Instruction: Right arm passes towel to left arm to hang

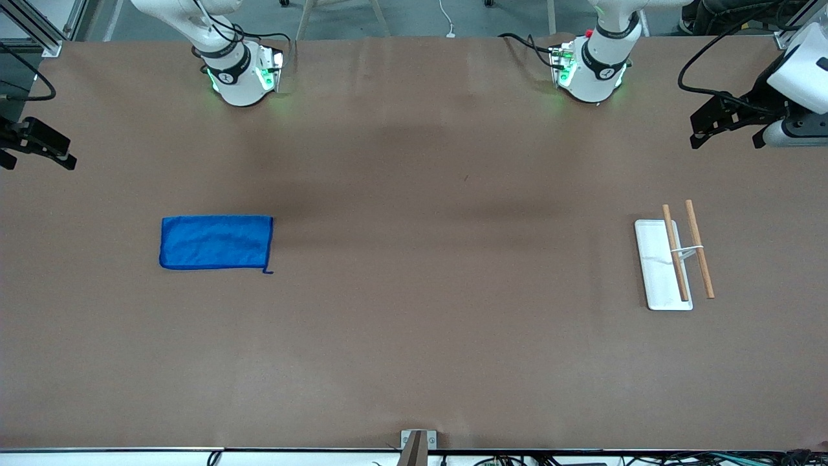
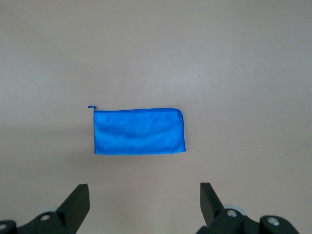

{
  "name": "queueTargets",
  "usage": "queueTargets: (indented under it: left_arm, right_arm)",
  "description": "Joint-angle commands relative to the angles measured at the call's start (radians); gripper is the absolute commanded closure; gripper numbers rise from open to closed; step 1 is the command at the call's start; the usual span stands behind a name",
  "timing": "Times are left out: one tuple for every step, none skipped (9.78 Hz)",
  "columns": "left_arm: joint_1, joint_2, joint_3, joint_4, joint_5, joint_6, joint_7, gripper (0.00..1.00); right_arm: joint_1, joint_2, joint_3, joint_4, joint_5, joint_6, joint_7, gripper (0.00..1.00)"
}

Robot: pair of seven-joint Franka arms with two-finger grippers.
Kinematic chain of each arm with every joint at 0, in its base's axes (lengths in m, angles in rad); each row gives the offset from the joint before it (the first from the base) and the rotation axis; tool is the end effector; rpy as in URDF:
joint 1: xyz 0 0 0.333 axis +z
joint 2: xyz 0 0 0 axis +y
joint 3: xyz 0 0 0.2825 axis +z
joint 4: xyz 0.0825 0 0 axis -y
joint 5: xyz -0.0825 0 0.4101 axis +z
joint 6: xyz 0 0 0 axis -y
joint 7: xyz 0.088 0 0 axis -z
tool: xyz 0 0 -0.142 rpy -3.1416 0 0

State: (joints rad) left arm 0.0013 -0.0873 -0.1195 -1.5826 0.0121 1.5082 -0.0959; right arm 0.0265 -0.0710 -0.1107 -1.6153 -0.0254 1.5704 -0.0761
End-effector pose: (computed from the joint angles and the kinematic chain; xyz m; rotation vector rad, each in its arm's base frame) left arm 0.5463 -0.0656 0.5936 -3.1203 0.0329 -0.0228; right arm 0.5594 -0.0526 0.5741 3.1218 -0.0129 0.0377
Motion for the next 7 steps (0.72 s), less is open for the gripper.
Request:
queueTargets:
  left_arm:
    - [0.008, 0.018, -0.003, -0.007, -0.004, -0.009, 0.004, 0.0]
    - [0.009, 0.018, -0.002, -0.007, -0.001, -0.01, 0.005, 0.0]
    - [0.009, 0.018, -0.002, -0.005, 0.0, -0.01, 0.01, 0.0]
    - [0.009, 0.02, -0.002, -0.005, 0.0, -0.01, 0.012, 0.0]
    - [0.009, 0.02, -0.002, -0.005, 0.0, -0.01, 0.012, 0.0]
    - [0.009, 0.021, -0.002, -0.001, 0.0, -0.008, 0.013, 0.0]
    - [0.011, 0.021, -0.002, 0.001, 0.0, -0.008, 0.016, 0.0]
  right_arm:
    - [0.019, -0.007, -0.01, -0.008, 0.002, 0.007, 0.015, 0.0]
    - [0.019, -0.006, -0.01, -0.008, 0.002, 0.007, 0.015, 0.0]
    - [0.019, -0.006, -0.01, -0.008, 0.002, 0.008, 0.015, 0.0]
    - [0.021, -0.007, -0.007, -0.008, 0.002, 0.014, 0.015, 0.0]
    - [0.02, -0.006, -0.007, -0.008, 0.004, 0.028, 0.015, 0.0]
    - [0.019, 0.002, -0.007, -0.009, 0.002, 0.046, 0.007, 0.0]
    - [0.015, 0.013, -0.007, -0.014, 0.002, 0.074, 0.006, 0.0]
